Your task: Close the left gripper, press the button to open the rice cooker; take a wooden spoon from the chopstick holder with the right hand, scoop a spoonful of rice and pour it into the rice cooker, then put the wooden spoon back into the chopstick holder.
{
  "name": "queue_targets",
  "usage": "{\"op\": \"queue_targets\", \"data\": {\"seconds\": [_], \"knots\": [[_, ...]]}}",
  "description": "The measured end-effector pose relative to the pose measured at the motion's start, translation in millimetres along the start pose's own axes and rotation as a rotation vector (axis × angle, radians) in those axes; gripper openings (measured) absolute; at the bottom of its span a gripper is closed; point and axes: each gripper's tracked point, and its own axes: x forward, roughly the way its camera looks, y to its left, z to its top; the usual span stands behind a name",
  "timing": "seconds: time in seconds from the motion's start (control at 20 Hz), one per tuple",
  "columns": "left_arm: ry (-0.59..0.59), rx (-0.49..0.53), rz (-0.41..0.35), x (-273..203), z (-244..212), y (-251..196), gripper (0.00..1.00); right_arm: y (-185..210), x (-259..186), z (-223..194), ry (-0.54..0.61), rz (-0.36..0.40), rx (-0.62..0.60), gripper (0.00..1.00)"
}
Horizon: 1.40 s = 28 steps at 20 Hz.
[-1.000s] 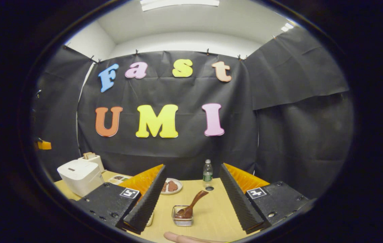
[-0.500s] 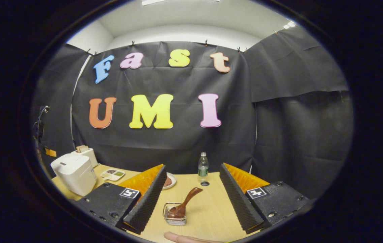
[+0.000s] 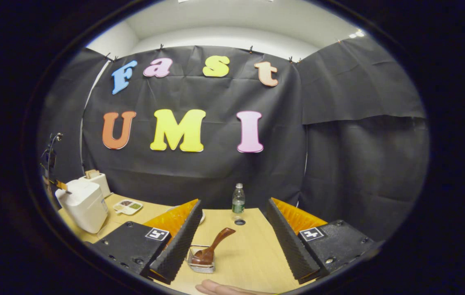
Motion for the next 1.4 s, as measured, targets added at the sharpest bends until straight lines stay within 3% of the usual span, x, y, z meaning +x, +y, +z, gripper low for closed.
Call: {"op": "queue_targets", "data": {"seconds": [0.05, 0.1, 0.15, 0.55, 0.6, 0.65, 0.75, 1.05, 1.25, 1.35, 1.4], "knots": [[0.004, -0.02, 0.004, 0, -2, 0, 0.1, 1, 0, 4, -0.002, 0.004, 0.023, 1.0], [-0.013, -0.029, 0.006, 4, 2, -2, 0.1, 4, 0, 6, -0.008, 0.012, 0.033, 0.97], [0.001, -0.035, 0.008, 4, -1, -2, 0.0, 7, -1, 9, -0.014, 0.019, 0.027, 1.0], [0.04, -0.042, 0.018, 7, -8, 0, 0.0, 29, 4, 16, -0.013, 0.076, -0.022, 1.0], [0.043, -0.042, 0.018, 6, -6, 0, 0.11, 30, 4, 17, -0.011, 0.082, -0.026, 1.0], [0.049, -0.047, 0.016, 7, -5, 0, 0.0, 31, 4, 17, -0.01, 0.086, -0.03, 1.0], [0.047, -0.061, 0.009, 5, -1, -1, 0.0, 30, 3, 15, -0.01, 0.09, -0.033, 1.0], [-0.016, -0.138, 0.005, -2, 28, -3, 0.0, 29, 12, -8, 0.028, 0.094, -0.04, 0.98], [-0.148, -0.162, 0.009, -37, 55, 0, 0.01, 34, 24, -22, 0.065, 0.106, -0.031, 1.0], [-0.191, -0.157, -0.019, -55, 59, -9, 0.29, 37, 29, -30, 0.084, 0.107, -0.03, 0.97], [-0.208, -0.147, -0.01, -65, 56, -9, 0.33, 38, 32, -34, 0.091, 0.109, -0.029, 1.0]]}}
